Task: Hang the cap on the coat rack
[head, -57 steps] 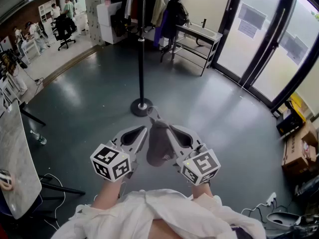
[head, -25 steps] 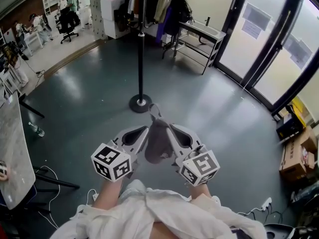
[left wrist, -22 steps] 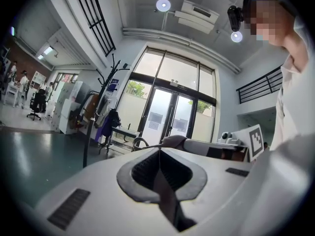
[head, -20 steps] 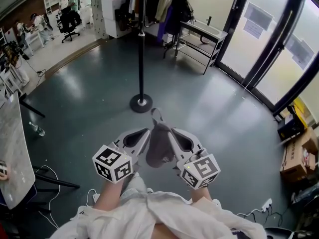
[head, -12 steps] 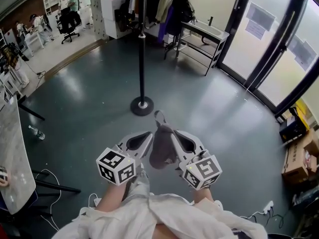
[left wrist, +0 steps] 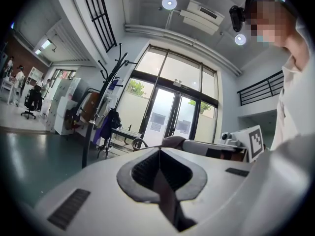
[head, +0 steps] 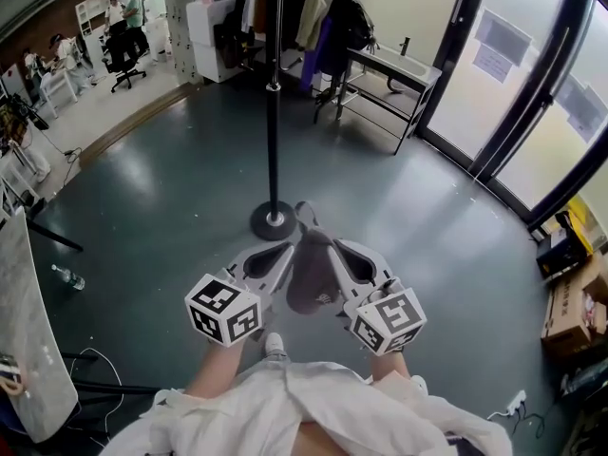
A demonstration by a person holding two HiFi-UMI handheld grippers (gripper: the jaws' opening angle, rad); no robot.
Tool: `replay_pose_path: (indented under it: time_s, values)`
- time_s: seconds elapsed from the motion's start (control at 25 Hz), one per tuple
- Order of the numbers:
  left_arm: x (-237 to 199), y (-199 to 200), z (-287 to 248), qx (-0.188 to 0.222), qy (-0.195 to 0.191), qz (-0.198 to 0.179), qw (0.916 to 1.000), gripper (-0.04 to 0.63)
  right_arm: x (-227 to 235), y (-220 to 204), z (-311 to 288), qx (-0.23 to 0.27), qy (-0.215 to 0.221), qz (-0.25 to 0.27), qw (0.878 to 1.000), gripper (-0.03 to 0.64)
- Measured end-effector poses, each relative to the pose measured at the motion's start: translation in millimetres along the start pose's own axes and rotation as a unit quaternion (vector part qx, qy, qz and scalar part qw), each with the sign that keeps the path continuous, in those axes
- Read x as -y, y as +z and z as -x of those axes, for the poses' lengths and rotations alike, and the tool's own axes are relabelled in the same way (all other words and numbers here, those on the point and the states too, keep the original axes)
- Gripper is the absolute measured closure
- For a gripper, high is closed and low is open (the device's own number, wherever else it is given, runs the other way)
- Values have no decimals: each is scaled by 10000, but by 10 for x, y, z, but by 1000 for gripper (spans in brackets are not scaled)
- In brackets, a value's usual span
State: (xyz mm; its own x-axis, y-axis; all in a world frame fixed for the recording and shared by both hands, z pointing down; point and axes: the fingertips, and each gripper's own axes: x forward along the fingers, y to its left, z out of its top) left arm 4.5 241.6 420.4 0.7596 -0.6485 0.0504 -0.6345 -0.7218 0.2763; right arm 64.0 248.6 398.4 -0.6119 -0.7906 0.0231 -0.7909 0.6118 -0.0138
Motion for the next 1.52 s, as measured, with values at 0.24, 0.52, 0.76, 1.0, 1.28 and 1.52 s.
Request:
replay_pose_path:
  time_s: [0.24, 0.52, 0.76, 1.0, 1.28, 1.52]
  values:
    - [-629, 273, -308, 114, -210, -103, 9997, 578, 285, 83, -664, 134, -258, 84, 9995, 600]
    - [-1082, 430, -623, 45, -490, -225, 9985, 578, 499, 73, -1212, 226, -382, 18, 9990, 599]
    - [-1256, 450, -710, -3, -604, -217, 9979, 578, 526, -18, -1374, 100, -408, -47, 9991, 600]
    - [-1412, 483, -885, -59, -610, -105, 9981, 578, 724, -51, -1478, -43, -569, -97, 9983, 598]
    - [-1656, 670, -1125, 116, -541, -176, 9983, 580, 992, 26, -1790, -5, -521, 55, 9986, 599]
    - [-1872, 874, -1409, 195, -464, -399, 9979, 580, 1251, 204, -2062, 205, -445, 167, 9987, 599]
